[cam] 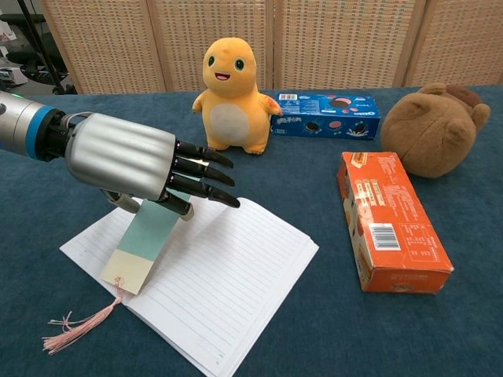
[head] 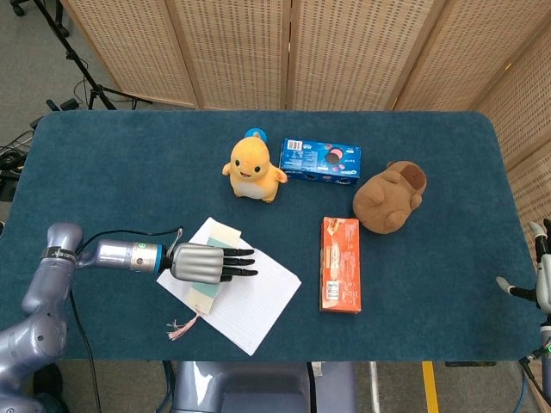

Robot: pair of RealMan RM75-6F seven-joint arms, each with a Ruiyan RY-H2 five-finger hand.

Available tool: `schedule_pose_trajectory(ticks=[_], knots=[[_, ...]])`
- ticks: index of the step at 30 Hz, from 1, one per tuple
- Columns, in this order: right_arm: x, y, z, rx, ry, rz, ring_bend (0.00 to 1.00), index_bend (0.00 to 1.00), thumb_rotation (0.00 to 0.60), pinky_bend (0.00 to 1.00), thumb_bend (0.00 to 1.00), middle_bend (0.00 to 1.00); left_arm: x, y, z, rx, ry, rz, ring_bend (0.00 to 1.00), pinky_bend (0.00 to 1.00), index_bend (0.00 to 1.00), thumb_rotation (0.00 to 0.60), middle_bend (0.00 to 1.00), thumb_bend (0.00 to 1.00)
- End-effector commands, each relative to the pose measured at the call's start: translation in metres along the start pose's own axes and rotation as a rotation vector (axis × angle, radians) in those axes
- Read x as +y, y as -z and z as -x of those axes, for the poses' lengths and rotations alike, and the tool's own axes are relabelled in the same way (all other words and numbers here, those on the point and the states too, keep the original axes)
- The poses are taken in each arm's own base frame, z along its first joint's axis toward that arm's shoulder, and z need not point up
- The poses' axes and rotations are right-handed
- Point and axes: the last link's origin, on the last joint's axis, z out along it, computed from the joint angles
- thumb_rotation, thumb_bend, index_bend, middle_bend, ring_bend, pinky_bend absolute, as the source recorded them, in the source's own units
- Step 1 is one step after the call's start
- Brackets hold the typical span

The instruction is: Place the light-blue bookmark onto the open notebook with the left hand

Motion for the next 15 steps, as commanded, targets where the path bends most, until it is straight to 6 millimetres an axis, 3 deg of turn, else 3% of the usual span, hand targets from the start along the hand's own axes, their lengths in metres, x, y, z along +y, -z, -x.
schedule_pose_trajectory(ticks=[1,9,13,15], knots=[[0.000,0.000,0.000,-0.001,-0.001,0.001,0.00,0.00,0.600,0.00,0.00,0.00,0.002,-0.002,-0.001,0.013,-0.004,-0.004,0.00,0.00,0.36,0.600,0.00,0.12],[0.002,-0.001,0.000,-0.006,-0.001,0.005,0.00,0.00,0.600,0.00,0.00,0.00,0.002,-0.009,-0.005,0.065,0.007,-0.057,0.00,0.00,0.12,0.600,0.00,0.11],[0.002,0.000,0.002,-0.014,0.002,0.003,0.00,0.00,0.600,0.00,0.00,0.00,-0.001,-0.005,-0.007,0.081,0.017,-0.073,0.00,0.00,0.10,0.600,0.00,0.11],[0.001,0.000,0.002,-0.019,0.005,-0.001,0.00,0.00,0.600,0.00,0.00,0.00,-0.005,0.004,-0.010,0.104,0.044,-0.111,0.00,0.00,0.10,0.600,0.00,0.18]])
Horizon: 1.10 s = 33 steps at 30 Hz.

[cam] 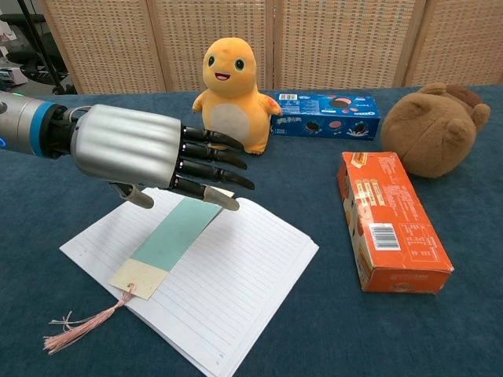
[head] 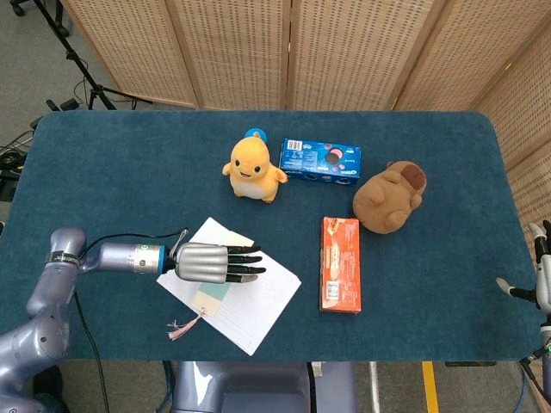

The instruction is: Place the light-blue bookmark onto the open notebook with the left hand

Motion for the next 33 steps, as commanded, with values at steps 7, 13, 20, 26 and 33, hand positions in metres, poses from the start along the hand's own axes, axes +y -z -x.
schedule_pose_trajectory(ticks=[7,13,20,26,33], knots=[[-0.003,0.002,0.000,-0.002,0.000,-0.018,0.00,0.00,0.600,0.00,0.00,0.00,-0.014,0.044,-0.015,0.204,0.366,-0.313,0.00,0.00,0.11,0.600,0.00,0.91],[-0.009,0.004,0.001,-0.002,0.011,-0.034,0.00,0.00,0.600,0.00,0.00,0.00,-0.004,0.081,0.001,0.103,0.672,-0.462,0.00,0.01,0.11,0.600,0.00,1.00],[-0.015,0.005,0.005,-0.009,0.029,-0.048,0.00,0.00,0.600,0.00,0.00,0.00,0.022,0.088,-0.010,-0.158,0.950,-0.493,0.00,0.01,0.13,0.600,0.00,1.00],[-0.016,0.004,0.008,-0.020,0.033,-0.049,0.00,0.00,0.600,0.00,0.00,0.00,0.046,0.077,-0.029,-0.329,1.073,-0.477,0.00,0.01,0.12,0.600,0.00,1.00],[-0.015,0.003,0.007,-0.023,0.027,-0.048,0.00,0.00,0.600,0.00,0.00,0.00,0.048,0.062,-0.037,-0.377,1.102,-0.460,0.00,0.01,0.12,0.600,0.00,1.00]])
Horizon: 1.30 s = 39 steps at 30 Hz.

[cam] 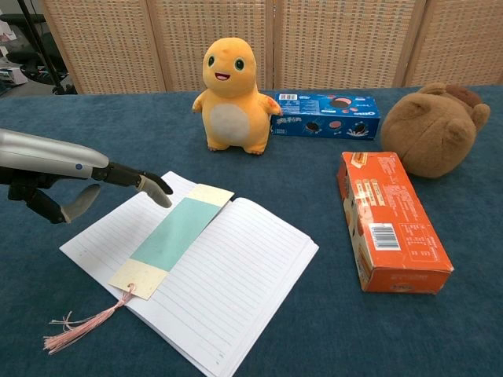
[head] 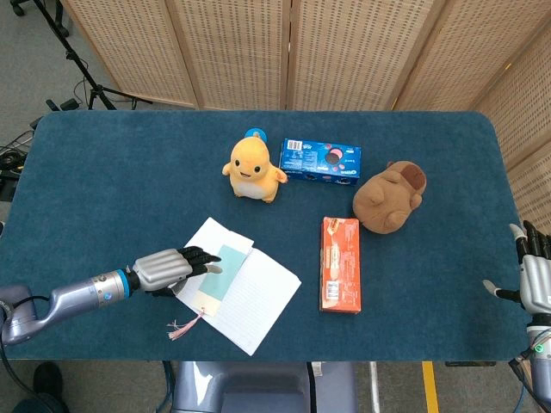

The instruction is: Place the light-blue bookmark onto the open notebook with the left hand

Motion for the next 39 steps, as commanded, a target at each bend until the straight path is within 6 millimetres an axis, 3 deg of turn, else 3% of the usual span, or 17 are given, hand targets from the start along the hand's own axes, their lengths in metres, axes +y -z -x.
schedule_pose_trajectory(ticks=[1,10,22,39], knots=[[0.001,0.000,-0.001,0.000,-0.003,0.001,0.00,0.00,0.600,0.00,0.00,0.00,0.005,-0.004,-0.005,-0.028,-0.025,-0.017,0.00,0.01,0.12,0.600,0.00,1.00],[0.006,0.000,-0.003,0.004,-0.014,0.011,0.00,0.00,0.600,0.00,0.00,0.00,0.005,-0.019,0.006,-0.082,-0.061,-0.063,0.00,0.01,0.12,0.600,0.00,1.00],[0.009,0.000,-0.006,0.009,-0.027,0.014,0.00,0.00,0.600,0.00,0.00,0.00,0.019,-0.039,0.016,-0.128,-0.194,-0.035,0.00,0.01,0.13,0.600,0.00,1.00],[0.008,0.001,-0.006,0.011,-0.026,0.013,0.00,0.00,0.600,0.00,0.00,0.00,0.008,-0.021,0.027,-0.177,-0.336,-0.092,0.00,0.01,0.13,0.600,0.00,1.00]])
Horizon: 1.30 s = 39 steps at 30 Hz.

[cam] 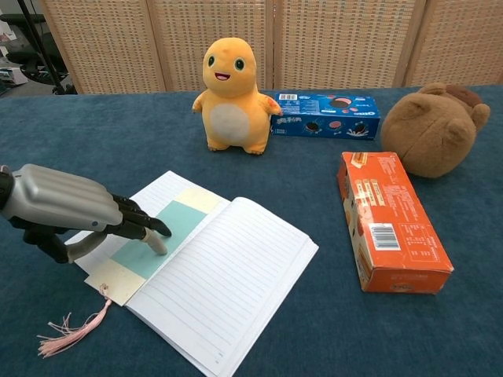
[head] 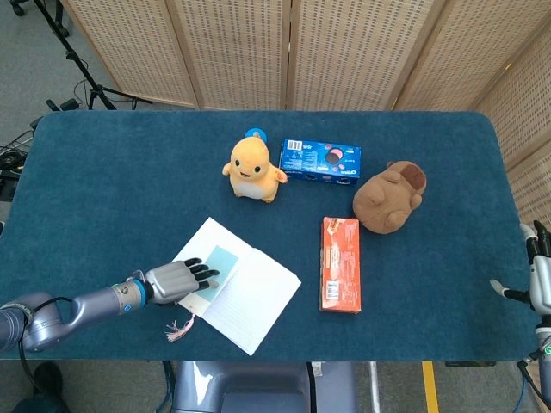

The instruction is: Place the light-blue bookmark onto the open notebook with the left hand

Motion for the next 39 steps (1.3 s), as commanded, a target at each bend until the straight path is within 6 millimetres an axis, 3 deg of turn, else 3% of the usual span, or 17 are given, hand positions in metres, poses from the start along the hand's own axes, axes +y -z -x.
schedule_pose_trajectory(ticks=[1,39], knots=[[-0.001,0.000,0.001,-0.001,0.003,-0.001,0.00,0.00,0.600,0.00,0.00,0.00,-0.004,0.004,0.002,-0.003,-0.033,-0.010,0.00,0.01,0.13,0.600,0.00,1.00],[0.000,0.000,0.000,0.003,0.003,0.003,0.00,0.00,0.600,0.00,0.00,0.00,0.013,-0.013,-0.003,0.027,-0.154,0.035,0.00,0.01,0.13,0.600,0.00,1.00]])
